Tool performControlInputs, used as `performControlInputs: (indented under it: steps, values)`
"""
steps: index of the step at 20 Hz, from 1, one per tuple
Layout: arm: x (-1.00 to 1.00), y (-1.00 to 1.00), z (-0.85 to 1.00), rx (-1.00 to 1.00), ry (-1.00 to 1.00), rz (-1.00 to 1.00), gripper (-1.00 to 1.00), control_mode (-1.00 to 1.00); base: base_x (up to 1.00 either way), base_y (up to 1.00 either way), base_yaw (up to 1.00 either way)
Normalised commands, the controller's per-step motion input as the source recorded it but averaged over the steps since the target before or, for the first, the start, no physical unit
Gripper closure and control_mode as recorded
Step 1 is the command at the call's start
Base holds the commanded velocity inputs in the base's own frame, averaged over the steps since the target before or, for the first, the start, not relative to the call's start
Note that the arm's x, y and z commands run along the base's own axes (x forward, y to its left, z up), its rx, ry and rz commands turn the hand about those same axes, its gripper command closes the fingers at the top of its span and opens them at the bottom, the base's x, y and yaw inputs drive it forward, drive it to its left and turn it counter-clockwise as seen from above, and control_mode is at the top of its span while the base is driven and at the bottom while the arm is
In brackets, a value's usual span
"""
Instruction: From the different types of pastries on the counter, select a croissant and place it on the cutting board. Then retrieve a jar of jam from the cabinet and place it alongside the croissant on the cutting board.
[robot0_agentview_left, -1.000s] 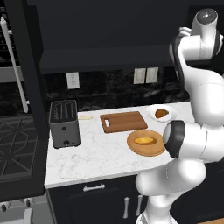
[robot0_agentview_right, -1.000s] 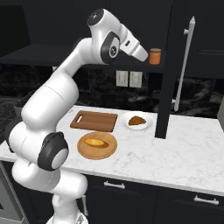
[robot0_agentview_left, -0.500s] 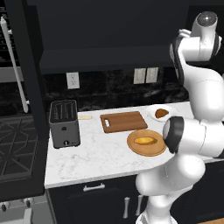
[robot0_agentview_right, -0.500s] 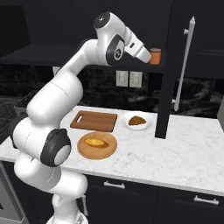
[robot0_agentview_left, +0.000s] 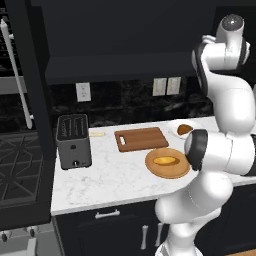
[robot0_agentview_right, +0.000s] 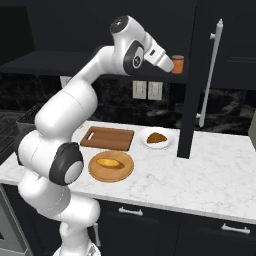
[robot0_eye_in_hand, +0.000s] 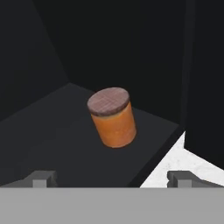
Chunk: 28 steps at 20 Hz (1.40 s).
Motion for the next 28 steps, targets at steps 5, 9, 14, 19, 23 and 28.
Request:
performControlInputs:
  steps: [5,9,14,19,23,28]
  values:
    - [0.14,-0.01,-0.02,0.00,0.09,0.00,-1.00,-1.00,0.00,0.00,0.00]
    - [0.02,-0.16,0.00,-0.01,0.03,0.00,-1.00,-1.00,0.00,0.00,0.00]
    - [0.00,-0.15,0.00,-0.04,0.00,0.00,-1.00,-1.00,0.00,0.00,0.00]
    - [0.00,-0.08,0.00,-0.05,0.00,0.00,-1.00,-1.00,0.00,0.00,0.00]
    - [0.00,-0.19,-0.06,-0.08,0.01,0.00,-1.00,-1.00,0.00,0.00,0.00]
    - [0.02,-0.07,-0.26,-0.03,0.06,0.00,-1.00,-1.00,0.00,0.00,0.00]
